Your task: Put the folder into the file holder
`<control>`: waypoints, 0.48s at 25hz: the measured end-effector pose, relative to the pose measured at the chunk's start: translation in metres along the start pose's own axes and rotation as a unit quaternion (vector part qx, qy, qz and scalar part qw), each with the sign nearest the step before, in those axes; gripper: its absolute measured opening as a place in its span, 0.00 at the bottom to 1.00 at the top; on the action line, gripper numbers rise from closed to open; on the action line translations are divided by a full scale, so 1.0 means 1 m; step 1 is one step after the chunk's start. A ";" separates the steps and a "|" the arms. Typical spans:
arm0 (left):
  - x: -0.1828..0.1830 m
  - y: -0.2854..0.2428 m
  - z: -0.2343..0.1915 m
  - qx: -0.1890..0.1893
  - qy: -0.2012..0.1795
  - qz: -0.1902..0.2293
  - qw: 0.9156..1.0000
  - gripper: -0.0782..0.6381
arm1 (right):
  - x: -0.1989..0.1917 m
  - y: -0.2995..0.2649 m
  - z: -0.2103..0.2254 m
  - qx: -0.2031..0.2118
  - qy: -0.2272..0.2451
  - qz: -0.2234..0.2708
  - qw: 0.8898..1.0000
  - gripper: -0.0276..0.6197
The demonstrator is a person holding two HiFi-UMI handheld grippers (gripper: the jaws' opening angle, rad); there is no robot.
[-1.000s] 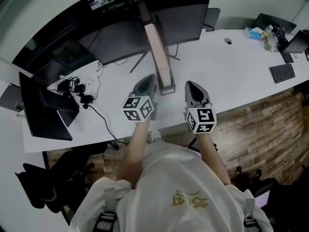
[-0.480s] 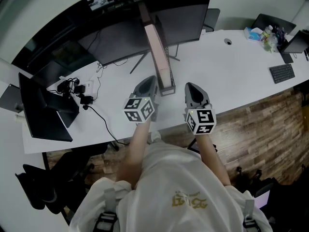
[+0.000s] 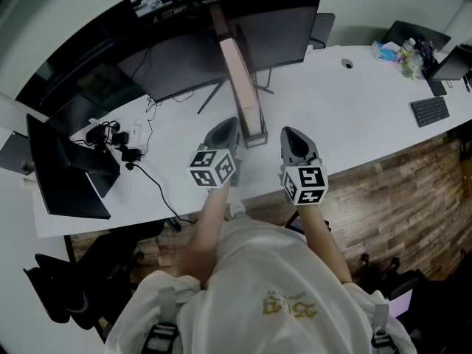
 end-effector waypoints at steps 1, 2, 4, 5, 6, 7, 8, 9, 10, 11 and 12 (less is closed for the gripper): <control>0.000 0.000 -0.001 0.000 0.001 -0.001 1.000 0.13 | -0.001 -0.001 0.000 -0.001 0.001 -0.002 1.000 0.06; -0.001 0.000 -0.001 0.000 0.001 -0.001 1.000 0.13 | -0.001 -0.001 0.000 -0.002 0.001 -0.003 1.000 0.06; -0.001 -0.001 -0.001 -0.001 0.002 -0.001 1.000 0.13 | -0.002 -0.002 0.001 -0.005 0.002 -0.004 1.000 0.06; -0.001 -0.002 -0.001 -0.001 0.001 -0.001 1.000 0.13 | -0.001 -0.003 0.002 -0.005 0.002 -0.005 1.000 0.06; 0.000 -0.002 -0.001 -0.002 0.001 -0.001 1.000 0.13 | -0.001 -0.004 0.002 -0.006 0.001 -0.005 1.000 0.06; 0.000 -0.003 -0.001 -0.002 0.000 -0.001 1.000 0.13 | -0.001 -0.004 0.001 -0.005 0.001 -0.005 1.000 0.06; 0.000 -0.003 -0.002 -0.003 0.000 -0.002 1.000 0.13 | -0.001 -0.005 0.001 -0.005 0.001 -0.005 1.000 0.06; 0.001 -0.004 -0.002 -0.003 0.000 -0.002 1.000 0.13 | -0.001 -0.005 0.000 -0.004 0.000 -0.005 1.000 0.06; 0.001 -0.004 -0.002 -0.003 0.000 -0.002 1.000 0.13 | -0.001 -0.006 0.000 -0.003 0.000 -0.005 1.000 0.06; 0.001 -0.004 -0.003 -0.003 0.001 -0.003 1.000 0.13 | -0.001 -0.007 -0.001 -0.002 -0.001 -0.005 1.000 0.06; 0.001 -0.004 -0.004 -0.002 0.002 -0.003 1.000 0.13 | -0.001 -0.007 -0.001 -0.002 -0.001 -0.006 1.000 0.06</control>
Point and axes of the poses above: the fingertips, and each gripper's own axes: y backward along the fingers, z to its right, x out of its top, the point moved 3 cm from there along y, backward along the fingers, and after that the axes turned 13 degrees about -x, right-handed, at the moved point
